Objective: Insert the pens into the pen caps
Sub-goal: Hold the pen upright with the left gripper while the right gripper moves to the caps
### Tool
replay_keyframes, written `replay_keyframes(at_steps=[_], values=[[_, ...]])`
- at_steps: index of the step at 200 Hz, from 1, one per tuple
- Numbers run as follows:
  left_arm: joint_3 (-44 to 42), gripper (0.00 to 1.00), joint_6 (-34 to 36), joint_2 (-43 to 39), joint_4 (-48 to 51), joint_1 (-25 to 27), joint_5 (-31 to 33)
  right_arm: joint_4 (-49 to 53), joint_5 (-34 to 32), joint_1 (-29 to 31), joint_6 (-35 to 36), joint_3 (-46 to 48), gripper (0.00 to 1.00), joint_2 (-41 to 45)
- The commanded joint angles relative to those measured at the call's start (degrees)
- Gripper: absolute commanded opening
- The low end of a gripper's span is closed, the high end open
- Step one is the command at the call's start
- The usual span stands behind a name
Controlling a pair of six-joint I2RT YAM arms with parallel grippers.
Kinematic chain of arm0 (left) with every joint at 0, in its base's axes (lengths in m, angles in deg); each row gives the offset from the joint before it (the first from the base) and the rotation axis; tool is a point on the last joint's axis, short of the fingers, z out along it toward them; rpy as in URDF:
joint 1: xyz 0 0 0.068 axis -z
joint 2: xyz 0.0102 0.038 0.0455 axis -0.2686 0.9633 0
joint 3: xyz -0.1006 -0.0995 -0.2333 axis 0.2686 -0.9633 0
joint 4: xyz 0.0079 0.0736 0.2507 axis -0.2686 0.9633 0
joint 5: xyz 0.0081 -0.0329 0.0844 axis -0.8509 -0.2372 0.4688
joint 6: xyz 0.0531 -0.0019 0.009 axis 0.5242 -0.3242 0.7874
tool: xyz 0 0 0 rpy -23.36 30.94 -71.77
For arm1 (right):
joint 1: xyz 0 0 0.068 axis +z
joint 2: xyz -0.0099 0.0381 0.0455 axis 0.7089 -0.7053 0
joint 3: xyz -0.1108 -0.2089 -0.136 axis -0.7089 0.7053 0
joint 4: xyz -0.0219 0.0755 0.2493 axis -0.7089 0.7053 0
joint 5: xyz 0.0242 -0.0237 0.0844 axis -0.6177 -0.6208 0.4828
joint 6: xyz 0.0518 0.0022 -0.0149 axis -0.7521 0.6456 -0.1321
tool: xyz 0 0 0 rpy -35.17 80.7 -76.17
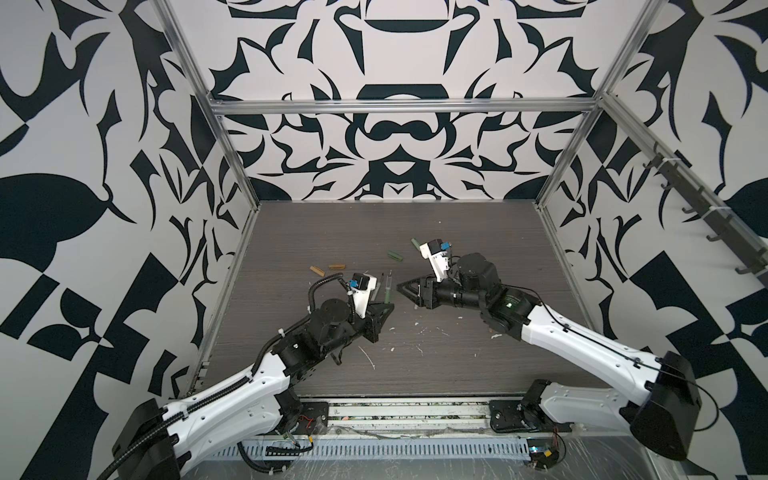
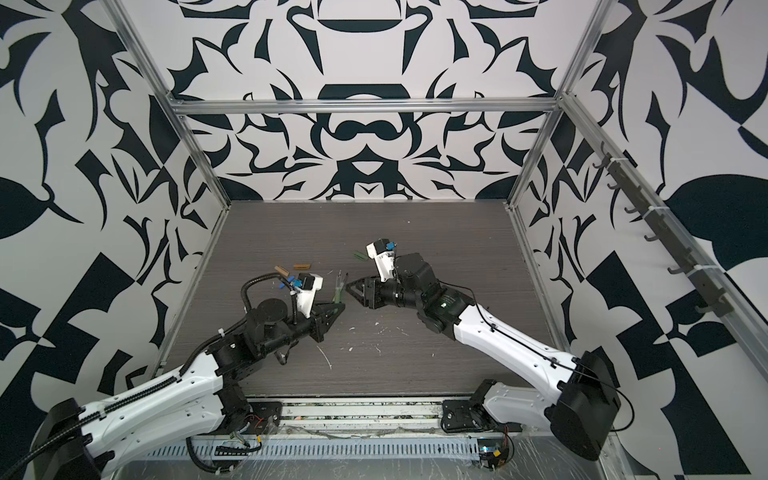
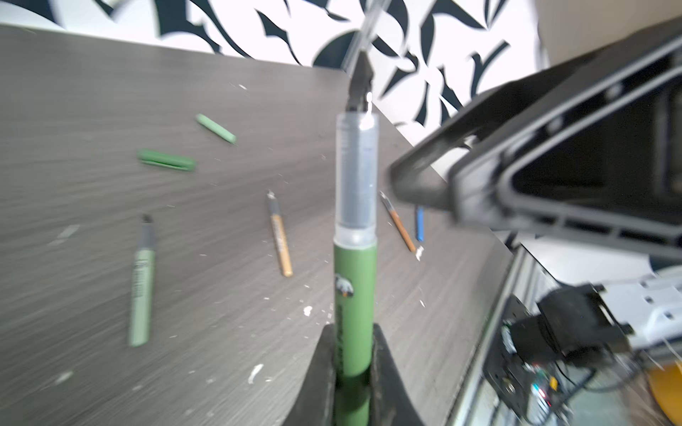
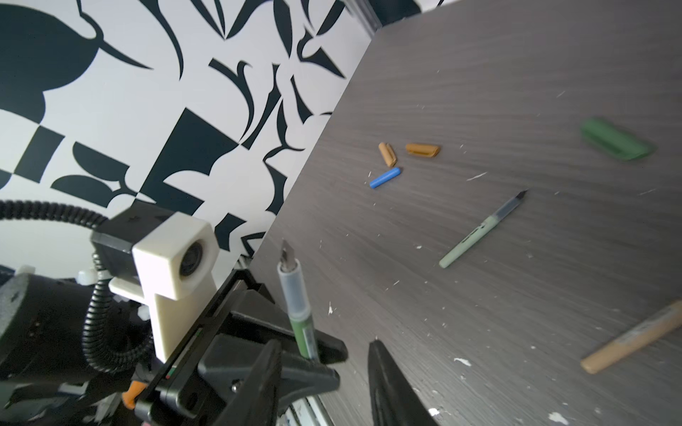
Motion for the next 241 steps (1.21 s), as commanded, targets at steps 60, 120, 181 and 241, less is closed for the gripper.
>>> replay_keyframes(at_steps=[60, 120, 181, 241], values=[[0.5, 0.05, -4.0, -10.7, 11.7, -0.3, 11.9, 22.5, -26.8, -5.7, 11.8, -25.5, 0.45, -25.4], [2.2, 0.05, -3.7, -10.6, 15.7, -0.6, 10.5, 29.5, -25.0, -9.4, 14.8, -51.8, 0.47, -53.8], [0.6, 0.06, 1.6, -12.4, 10.4, -0.7, -0.8, 40.9, -26.8, -9.8, 17.1, -78.5, 0.47, -73.7], [3.1, 0.06, 4.2, -11.4, 11.5, -0.7, -3.2, 46.3, -25.4, -9.8, 17.8, -88.9, 0.47, -82.5]])
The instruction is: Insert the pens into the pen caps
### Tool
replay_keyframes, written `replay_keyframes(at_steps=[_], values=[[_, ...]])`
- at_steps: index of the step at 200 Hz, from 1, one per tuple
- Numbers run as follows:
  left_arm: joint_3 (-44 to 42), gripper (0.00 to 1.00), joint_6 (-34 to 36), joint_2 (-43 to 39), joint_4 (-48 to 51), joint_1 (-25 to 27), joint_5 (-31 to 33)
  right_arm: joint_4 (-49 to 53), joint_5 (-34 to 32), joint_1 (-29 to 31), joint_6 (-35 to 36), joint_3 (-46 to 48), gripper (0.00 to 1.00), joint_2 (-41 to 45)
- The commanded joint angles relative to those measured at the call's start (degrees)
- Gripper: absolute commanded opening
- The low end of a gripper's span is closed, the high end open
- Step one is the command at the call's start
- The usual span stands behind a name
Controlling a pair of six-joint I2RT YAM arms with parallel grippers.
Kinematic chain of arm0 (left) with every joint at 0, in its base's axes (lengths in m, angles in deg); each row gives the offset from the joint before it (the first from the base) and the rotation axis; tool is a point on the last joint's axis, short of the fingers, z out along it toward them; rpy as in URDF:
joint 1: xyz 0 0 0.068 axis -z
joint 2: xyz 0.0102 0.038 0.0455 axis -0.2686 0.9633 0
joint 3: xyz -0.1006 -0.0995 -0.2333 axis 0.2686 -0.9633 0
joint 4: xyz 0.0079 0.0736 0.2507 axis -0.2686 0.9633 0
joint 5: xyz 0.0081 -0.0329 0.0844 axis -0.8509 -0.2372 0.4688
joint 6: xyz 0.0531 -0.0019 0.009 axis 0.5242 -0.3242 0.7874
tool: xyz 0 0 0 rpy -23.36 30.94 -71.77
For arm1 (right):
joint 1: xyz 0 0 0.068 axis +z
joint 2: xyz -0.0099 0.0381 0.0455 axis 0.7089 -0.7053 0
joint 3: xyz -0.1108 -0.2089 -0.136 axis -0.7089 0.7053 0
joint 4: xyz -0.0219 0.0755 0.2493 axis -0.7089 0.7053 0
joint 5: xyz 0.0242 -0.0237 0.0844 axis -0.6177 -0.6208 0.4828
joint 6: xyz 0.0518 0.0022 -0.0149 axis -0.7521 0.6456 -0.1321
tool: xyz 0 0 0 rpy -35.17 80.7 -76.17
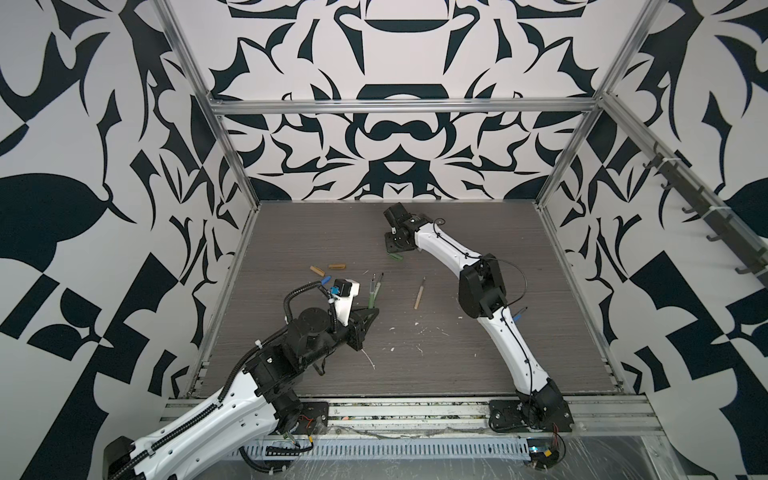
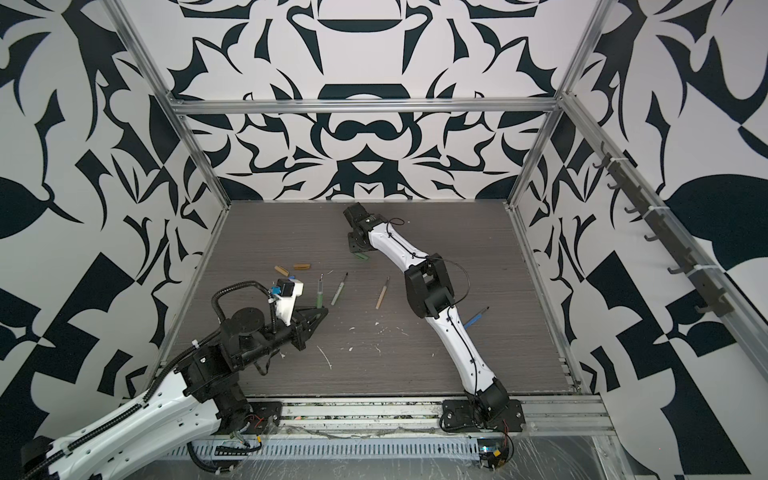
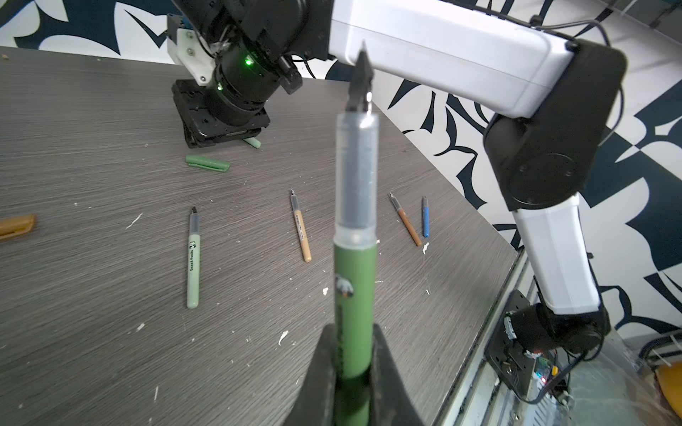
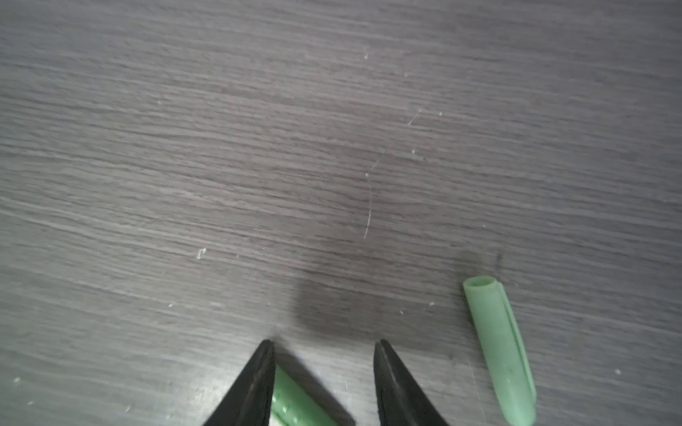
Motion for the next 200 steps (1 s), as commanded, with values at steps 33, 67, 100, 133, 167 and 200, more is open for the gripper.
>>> replay_keyframes(at_steps=[33, 67, 100, 133, 167, 200], values=[[3.2, 0.06, 2.3, 0.6, -0.1, -0.2, -2.0, 2.9, 0.7, 0.7, 1.8, 1.5, 0.47, 2.9], [3.2, 0.06, 2.2, 0.9, -0.2, -0.2, -2.0, 1.8, 2.5, 1.9, 3.8, 7.9, 0.47, 6.4], [3.0, 0.05, 1.8, 1.1, -0.7, -0.2, -2.5, 1.6, 1.0, 2.4, 6.2, 14.4, 0.47, 8.7], [2.6, 0.05, 1.5, 1.3, -1.3, -0.2, -2.7, -1.0, 0.7, 2.0, 7.3, 20.2, 0.47, 13.4], [2.9, 0.05, 1.3, 1.9, -1.5, -0.2, -2.9, -0.6, 2.7, 1.5, 8.2, 20.3, 0.39, 15.1], [3.7, 0.05, 1.3, 2.3, -1.2, -0.2, -3.0, -3.0, 13.0, -0.6, 6.7, 22.1, 0.38, 17.6]])
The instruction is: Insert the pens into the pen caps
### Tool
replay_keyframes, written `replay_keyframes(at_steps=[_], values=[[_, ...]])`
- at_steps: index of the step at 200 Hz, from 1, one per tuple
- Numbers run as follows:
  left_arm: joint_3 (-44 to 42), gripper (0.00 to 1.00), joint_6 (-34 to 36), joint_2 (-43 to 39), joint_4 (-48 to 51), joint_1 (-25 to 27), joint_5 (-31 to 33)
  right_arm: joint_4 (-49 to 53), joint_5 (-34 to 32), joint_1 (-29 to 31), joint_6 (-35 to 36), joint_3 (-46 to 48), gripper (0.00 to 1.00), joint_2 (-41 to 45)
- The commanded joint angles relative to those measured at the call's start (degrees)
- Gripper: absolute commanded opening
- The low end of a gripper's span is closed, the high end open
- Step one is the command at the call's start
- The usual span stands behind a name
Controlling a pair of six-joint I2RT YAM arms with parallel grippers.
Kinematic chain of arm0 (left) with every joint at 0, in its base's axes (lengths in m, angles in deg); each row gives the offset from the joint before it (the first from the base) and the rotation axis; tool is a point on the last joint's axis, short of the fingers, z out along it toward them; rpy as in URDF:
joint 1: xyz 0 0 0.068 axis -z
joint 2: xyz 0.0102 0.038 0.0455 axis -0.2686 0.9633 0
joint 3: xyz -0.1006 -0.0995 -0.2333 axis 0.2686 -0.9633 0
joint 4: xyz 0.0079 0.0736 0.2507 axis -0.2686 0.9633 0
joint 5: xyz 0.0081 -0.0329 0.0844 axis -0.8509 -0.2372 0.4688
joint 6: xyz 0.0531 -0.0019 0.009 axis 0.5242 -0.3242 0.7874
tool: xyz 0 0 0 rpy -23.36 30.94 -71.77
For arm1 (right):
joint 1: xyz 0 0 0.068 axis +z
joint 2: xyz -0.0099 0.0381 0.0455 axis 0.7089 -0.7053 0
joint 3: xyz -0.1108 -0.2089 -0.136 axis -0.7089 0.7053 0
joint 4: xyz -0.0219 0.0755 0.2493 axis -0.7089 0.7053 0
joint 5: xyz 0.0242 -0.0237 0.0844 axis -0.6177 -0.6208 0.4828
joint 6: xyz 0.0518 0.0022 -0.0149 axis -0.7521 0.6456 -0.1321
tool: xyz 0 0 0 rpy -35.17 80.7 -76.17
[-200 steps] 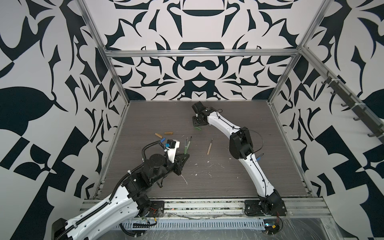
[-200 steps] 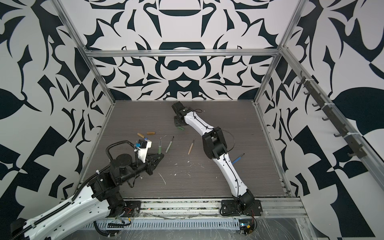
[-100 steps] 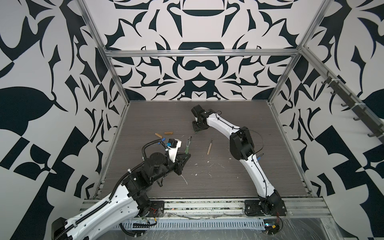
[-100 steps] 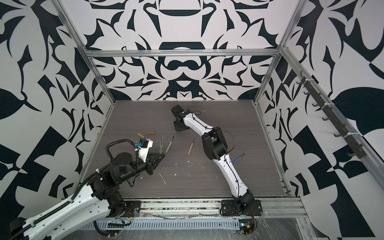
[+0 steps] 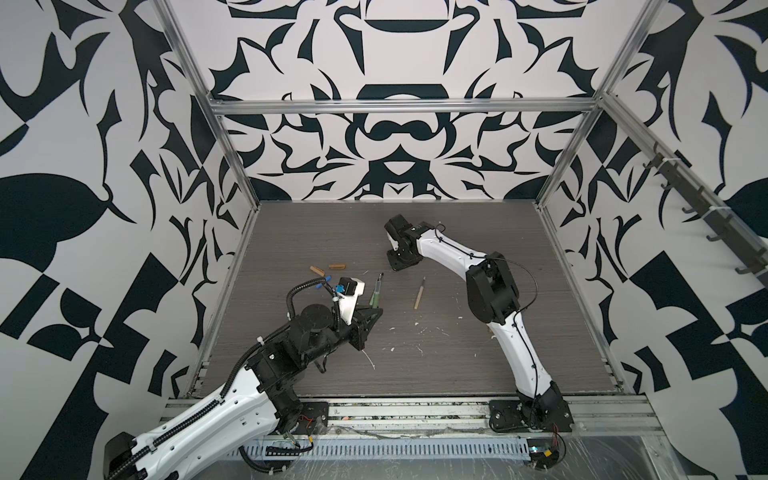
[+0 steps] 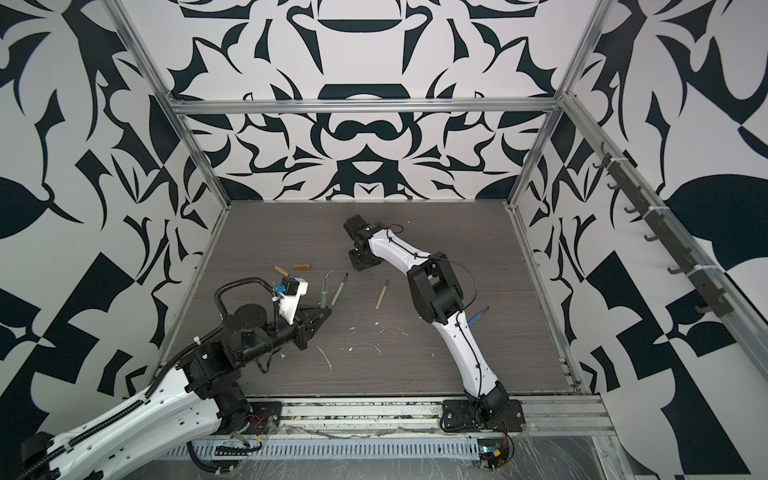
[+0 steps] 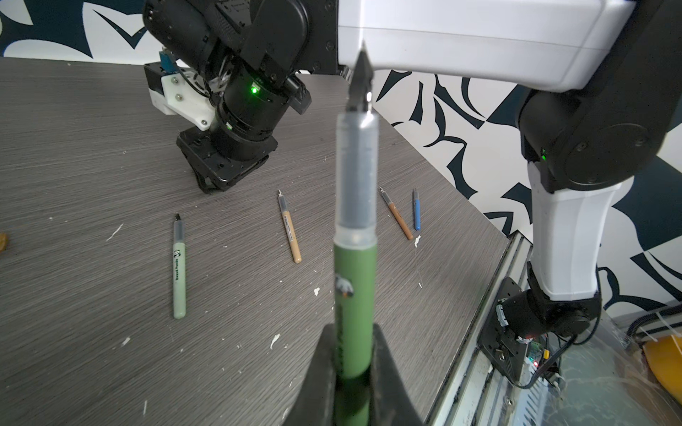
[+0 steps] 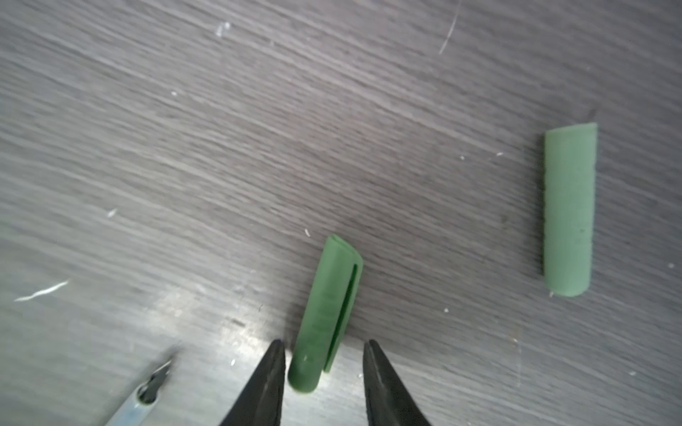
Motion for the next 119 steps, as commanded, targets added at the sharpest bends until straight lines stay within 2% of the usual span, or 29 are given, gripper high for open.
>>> replay_keyframes(at_steps=[1, 25, 51, 119], values=[[2.0, 0.05, -0.2, 0.1, -1.2, -0.2, -0.8, -2.5, 7.9, -1.8, -1.0, 1.6, 0.38, 5.3], [3.1, 0.05, 0.1, 1.2, -0.5, -0.2, -0.9, -5.2, 9.9, -3.6, -3.7, 3.5, 0.35, 6.4], [3.3, 0.04, 0.1, 2.1, -0.8, -0.2, -1.1, -6.4, 13.2, -5.3, -6.3, 3.5, 0.26, 5.1], [4.6, 0.05, 0.0, 4.4, -1.1, -0.2, -2.4, -5.4, 15.4, -5.9, -7.1, -0.7, 0.26, 1.1]])
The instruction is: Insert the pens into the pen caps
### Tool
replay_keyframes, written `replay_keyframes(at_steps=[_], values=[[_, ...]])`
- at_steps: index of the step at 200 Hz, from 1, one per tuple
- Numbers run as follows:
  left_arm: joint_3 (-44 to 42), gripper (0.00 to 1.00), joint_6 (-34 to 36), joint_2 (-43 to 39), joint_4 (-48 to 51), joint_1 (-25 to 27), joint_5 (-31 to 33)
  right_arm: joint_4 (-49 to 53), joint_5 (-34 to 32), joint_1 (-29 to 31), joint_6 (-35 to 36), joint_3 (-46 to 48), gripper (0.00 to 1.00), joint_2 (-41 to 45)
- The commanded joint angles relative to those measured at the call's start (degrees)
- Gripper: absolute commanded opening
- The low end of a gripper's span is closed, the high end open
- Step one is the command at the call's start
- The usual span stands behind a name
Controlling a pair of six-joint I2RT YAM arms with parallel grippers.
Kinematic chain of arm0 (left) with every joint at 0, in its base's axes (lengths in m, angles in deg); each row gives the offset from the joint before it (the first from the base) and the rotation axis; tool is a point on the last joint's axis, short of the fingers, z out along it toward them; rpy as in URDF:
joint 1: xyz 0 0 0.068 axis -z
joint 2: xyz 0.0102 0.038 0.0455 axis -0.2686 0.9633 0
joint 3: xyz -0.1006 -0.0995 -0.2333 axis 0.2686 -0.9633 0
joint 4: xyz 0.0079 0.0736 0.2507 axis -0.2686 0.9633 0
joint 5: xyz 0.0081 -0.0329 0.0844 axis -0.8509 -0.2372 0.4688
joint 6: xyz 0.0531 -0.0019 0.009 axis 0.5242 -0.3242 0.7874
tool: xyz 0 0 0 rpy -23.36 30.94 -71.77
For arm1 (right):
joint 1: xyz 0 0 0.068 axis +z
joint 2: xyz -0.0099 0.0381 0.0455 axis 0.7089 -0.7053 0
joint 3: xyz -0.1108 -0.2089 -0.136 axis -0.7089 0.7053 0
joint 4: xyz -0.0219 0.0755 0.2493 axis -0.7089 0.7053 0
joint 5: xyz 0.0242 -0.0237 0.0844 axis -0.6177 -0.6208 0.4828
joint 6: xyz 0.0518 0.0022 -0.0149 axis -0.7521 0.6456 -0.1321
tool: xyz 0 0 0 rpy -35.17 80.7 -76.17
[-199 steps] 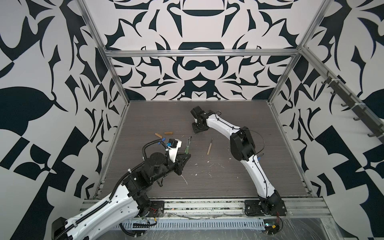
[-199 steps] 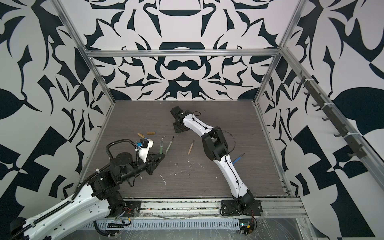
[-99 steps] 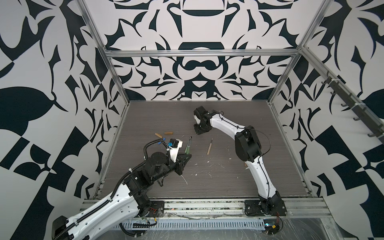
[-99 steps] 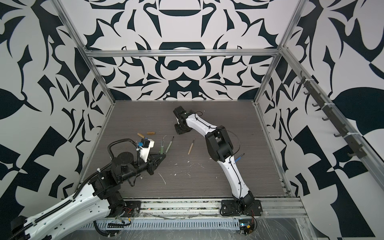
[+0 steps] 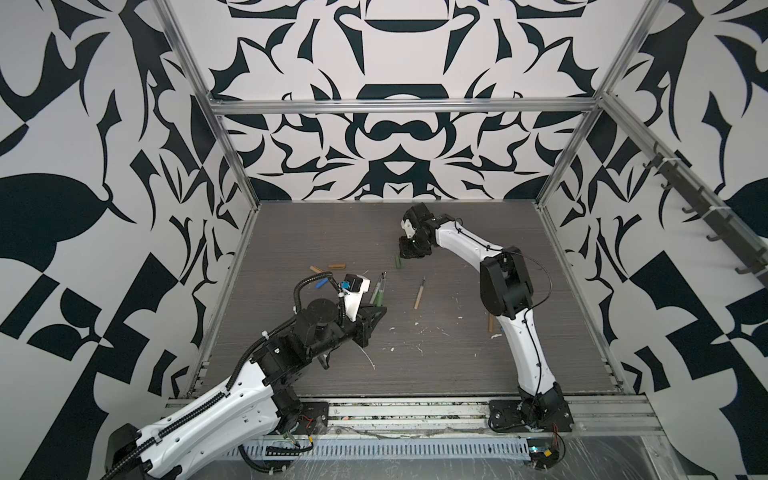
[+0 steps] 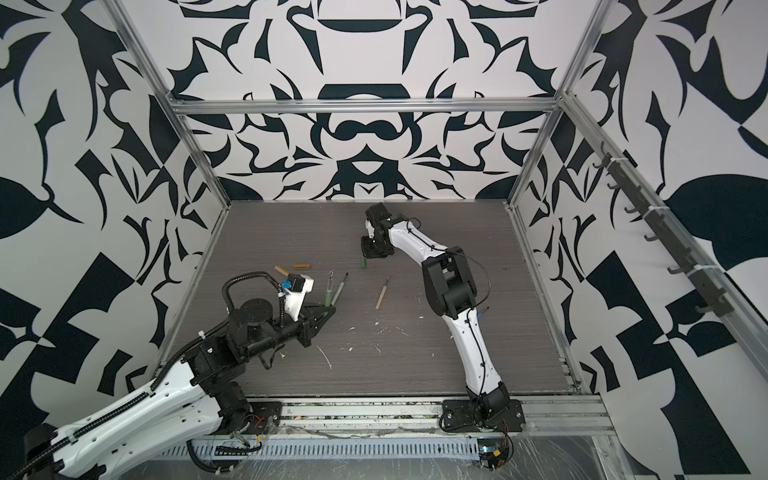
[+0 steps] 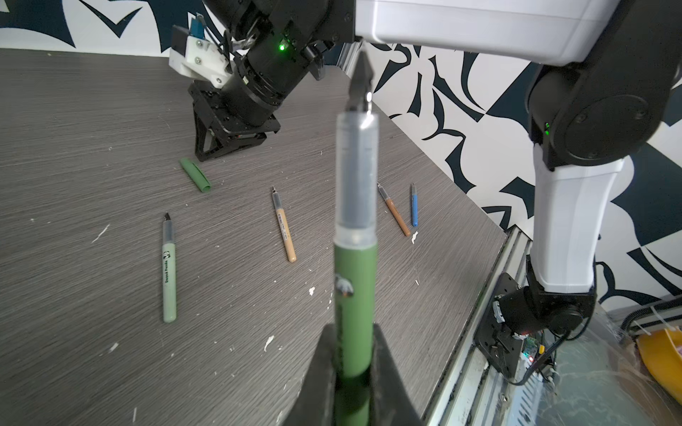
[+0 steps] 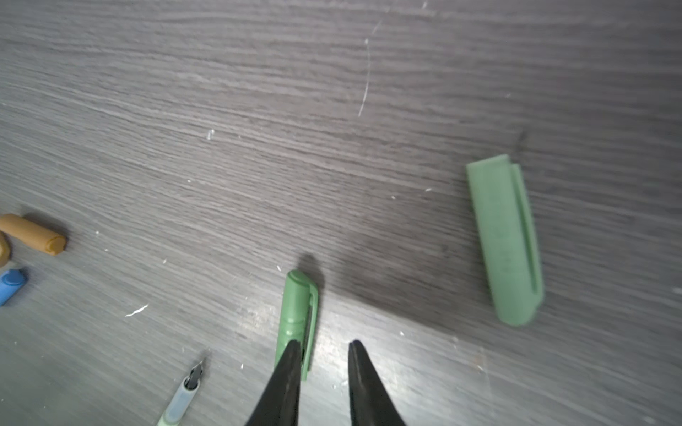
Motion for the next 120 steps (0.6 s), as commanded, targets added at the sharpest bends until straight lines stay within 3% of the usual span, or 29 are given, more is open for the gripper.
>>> replay_keyframes(at_steps=[1, 65, 120], values=[[2.2, 0.05, 0.0, 0.5, -1.1, -0.2, -1.2, 0.3, 1.7, 0.4, -1.0, -3.0, 0.26, 0.1], [2.7, 0.05, -0.1, 1.9, -1.8, -0.2, -1.7, 0.0, 2.8, 0.4, -1.6, -3.1, 0.26, -0.9], [2.4, 0.05, -0.1, 2.4, -2.0, -0.2, -1.6, -4.0, 1.5, 0.4, -3.4, 1.2, 0.24, 4.9]])
